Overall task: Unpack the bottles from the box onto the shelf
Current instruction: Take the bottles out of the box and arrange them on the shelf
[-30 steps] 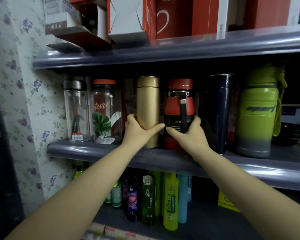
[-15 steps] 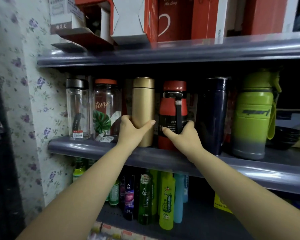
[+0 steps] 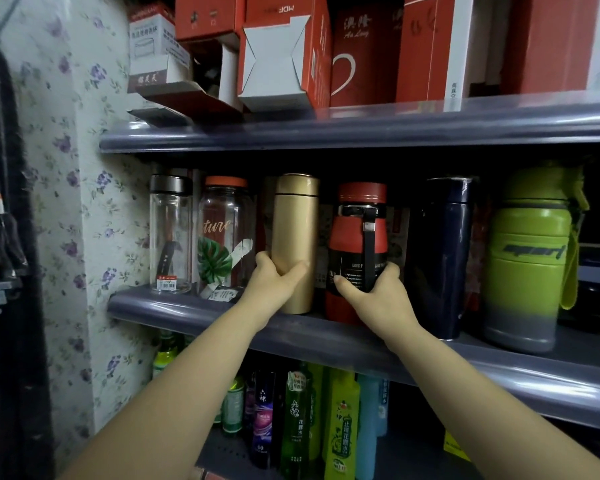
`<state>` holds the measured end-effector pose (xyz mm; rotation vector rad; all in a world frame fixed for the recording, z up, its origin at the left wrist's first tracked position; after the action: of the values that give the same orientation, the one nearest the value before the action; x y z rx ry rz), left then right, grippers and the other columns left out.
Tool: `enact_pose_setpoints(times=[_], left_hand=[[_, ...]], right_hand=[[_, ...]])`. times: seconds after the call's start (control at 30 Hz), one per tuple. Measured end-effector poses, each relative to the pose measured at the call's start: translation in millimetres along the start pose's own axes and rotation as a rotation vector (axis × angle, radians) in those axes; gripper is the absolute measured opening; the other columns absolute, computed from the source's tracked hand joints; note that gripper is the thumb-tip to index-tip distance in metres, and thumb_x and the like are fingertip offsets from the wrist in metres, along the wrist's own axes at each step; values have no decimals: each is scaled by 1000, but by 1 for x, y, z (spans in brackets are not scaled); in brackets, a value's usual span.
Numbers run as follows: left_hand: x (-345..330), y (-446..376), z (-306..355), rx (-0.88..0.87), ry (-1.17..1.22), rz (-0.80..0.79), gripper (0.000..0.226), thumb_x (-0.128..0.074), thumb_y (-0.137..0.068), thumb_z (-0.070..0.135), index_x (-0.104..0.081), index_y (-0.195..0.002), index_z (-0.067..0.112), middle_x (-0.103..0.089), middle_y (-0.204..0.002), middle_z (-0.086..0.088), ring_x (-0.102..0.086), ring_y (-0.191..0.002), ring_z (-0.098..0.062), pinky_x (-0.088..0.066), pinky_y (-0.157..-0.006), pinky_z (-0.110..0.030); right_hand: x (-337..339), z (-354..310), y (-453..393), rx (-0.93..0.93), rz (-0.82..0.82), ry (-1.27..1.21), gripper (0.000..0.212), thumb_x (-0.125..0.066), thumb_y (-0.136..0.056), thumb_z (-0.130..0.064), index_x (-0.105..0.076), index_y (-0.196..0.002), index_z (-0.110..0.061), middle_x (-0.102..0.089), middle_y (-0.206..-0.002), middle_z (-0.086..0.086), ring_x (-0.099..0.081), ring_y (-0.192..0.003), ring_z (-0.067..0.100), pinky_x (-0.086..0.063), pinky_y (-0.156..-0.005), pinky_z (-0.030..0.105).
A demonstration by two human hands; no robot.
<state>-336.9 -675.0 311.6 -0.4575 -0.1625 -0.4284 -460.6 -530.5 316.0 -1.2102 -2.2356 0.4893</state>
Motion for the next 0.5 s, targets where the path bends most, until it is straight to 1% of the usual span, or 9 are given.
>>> enact_pose_setpoints(times=[0.07,0.1,0.17,0.2,0.3,0.37,0.43,0.5], left_hand=[[-1,-1,-2,14,39,-18,66,-61,-85,42,-29,-134,13,-53,-118,3,-50,-108,-16,-39,-87,-30],[-1,-1,-3,14,57,-29,64,-62,-84,41,-30,-133,14,-54,-118,3,-51,-108,-15,-40,-89,-30],[-1,-3,-5,14,81,-48,64,-66,-81,42,-34,-131,17,-56,-121,2,-53,-109,-15,-43,-95,-33],[-1,-3,-6,16,87,-46,68,-69,-77,45,-36,-130,19,-57,-122,2,-54,-110,-14,-44,-98,-35],[-1,-1,-5,8,39,18,94,-77,-54,63,-41,-130,21,-57,-124,3,-55,-112,-17,-47,-99,-40],[-1,0,-3,12,-19,77,115,-77,-38,72,-38,-133,19,-53,-129,0,-53,-117,-20,-47,-100,-43],[-1,1,0,36,-39,92,133,-73,-27,81,-33,-137,19,-47,-136,-3,-49,-124,-22,-44,-103,-45],[-1,1,3,67,-10,45,142,-62,-24,92,-26,-143,22,-39,-146,-4,-42,-131,-23,-39,-108,-46]], right_hand=[[0,0,1,5,4,-5,57,-76,-74,-38,-38,-109,-12,-58,-109,3,-55,-87,15,-41,-64,21],[0,0,1,8,7,-8,56,-76,-74,-37,-38,-107,-13,-58,-108,3,-55,-87,15,-40,-63,20],[1,-1,1,11,10,-10,55,-76,-74,-37,-37,-106,-14,-57,-105,1,-55,-86,15,-41,-68,22],[1,-1,1,12,10,-10,55,-76,-74,-37,-37,-106,-15,-57,-105,1,-55,-87,15,-41,-70,23],[0,0,1,13,12,-12,56,-77,-74,-37,-37,-106,-14,-57,-107,2,-55,-89,15,-41,-73,24],[0,0,1,14,10,-11,59,-77,-73,-38,-39,-110,-12,-57,-110,4,-55,-90,16,-41,-72,24],[0,1,1,11,9,-12,61,-76,-73,-39,-39,-111,-10,-58,-112,5,-56,-90,16,-42,-72,24],[0,1,1,11,9,-14,58,-77,-73,-38,-38,-108,-12,-58,-112,5,-56,-90,16,-43,-73,25]])
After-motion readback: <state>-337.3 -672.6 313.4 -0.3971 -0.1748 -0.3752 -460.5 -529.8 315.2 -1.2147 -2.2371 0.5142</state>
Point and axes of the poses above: each hand's wrist, its own y-axis away from the middle knuckle, its own x-axis out of the back of the hand, z = x × y, the point moved 4 cm from there along -y, towards the middle knuckle
